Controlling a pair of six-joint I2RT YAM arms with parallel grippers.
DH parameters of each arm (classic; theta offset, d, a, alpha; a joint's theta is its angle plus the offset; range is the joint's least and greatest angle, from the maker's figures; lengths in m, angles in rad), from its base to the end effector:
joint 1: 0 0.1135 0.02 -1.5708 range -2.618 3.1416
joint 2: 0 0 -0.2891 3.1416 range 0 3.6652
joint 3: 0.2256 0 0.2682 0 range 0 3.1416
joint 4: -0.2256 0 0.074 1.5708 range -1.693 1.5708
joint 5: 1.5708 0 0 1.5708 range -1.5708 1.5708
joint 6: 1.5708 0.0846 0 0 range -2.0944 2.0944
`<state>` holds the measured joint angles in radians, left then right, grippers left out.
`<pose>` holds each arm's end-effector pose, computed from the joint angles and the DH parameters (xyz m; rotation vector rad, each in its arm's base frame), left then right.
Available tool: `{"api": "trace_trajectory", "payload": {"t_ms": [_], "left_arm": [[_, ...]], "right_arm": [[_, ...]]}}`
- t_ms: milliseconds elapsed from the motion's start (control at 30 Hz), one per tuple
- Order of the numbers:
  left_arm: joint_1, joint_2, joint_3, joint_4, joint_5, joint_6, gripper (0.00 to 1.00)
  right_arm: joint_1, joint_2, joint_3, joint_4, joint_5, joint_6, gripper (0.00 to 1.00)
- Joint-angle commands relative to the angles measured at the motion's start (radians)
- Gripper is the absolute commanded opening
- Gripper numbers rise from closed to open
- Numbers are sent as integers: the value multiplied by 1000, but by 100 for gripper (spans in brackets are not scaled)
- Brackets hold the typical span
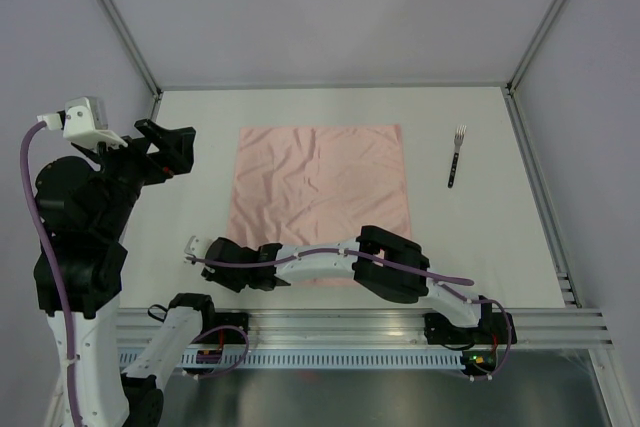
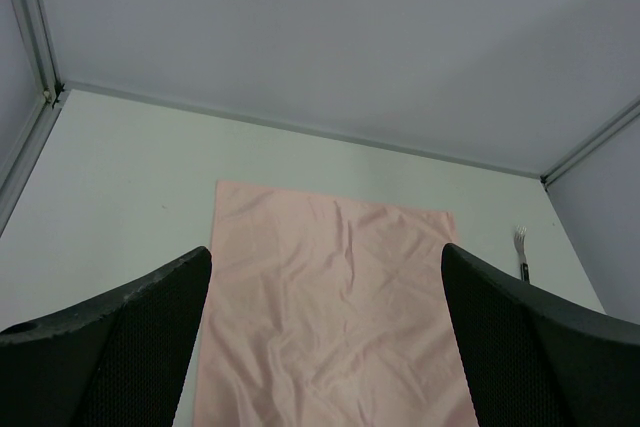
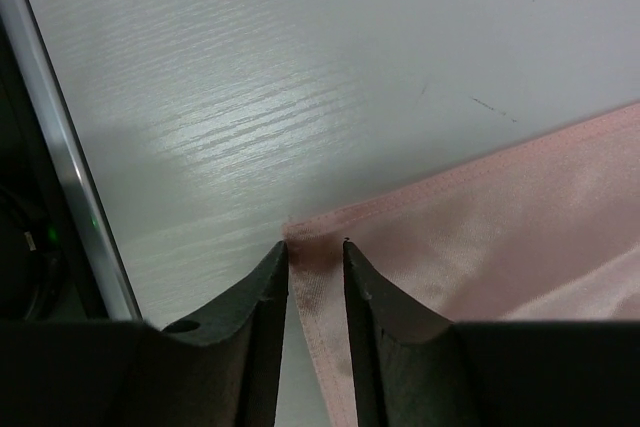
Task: Fold the napkin, place the utensils inside, and roll it up
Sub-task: Fold the napkin at the center of the board.
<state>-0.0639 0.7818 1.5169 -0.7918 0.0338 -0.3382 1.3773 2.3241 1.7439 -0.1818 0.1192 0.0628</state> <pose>0.1264 -0.0110 0.5280 -0.1980 1.6260 -0.3361 0.1221 0.5708 0.1222 -1.4169 1.9364 0.5693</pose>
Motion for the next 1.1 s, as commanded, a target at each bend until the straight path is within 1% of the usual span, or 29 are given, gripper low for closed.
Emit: {"api": "trace_trajectory", "payload": {"t_ms": [0, 100, 133, 233, 333, 500, 733, 1067], "left_arm": [[1, -10, -3, -26, 20, 25, 100], [1, -9, -4, -24, 20, 25, 100], [1, -9, -4, -23, 20, 27, 100], [1, -9, -9, -17, 23, 27, 100], [1, -9, -18, -12, 25, 27, 100], [1, -9, -32, 3, 29, 28, 100], [1, 4, -32, 23, 40, 36, 100], [1, 8, -40, 32, 34, 51, 100]], "right_arm": [[3, 26, 9, -16, 48, -11, 33], [3, 21, 9, -21, 46, -17, 27], [3, 20, 9, -22, 48, -17, 23], [2, 15, 16, -28, 53, -20, 15], [3, -2, 22, -36, 53, -23, 10], [2, -29, 52, -67, 46, -29, 6], [-3, -68, 97, -96, 25, -15, 5], [-26, -58, 180, -139, 4, 2, 3]]}}
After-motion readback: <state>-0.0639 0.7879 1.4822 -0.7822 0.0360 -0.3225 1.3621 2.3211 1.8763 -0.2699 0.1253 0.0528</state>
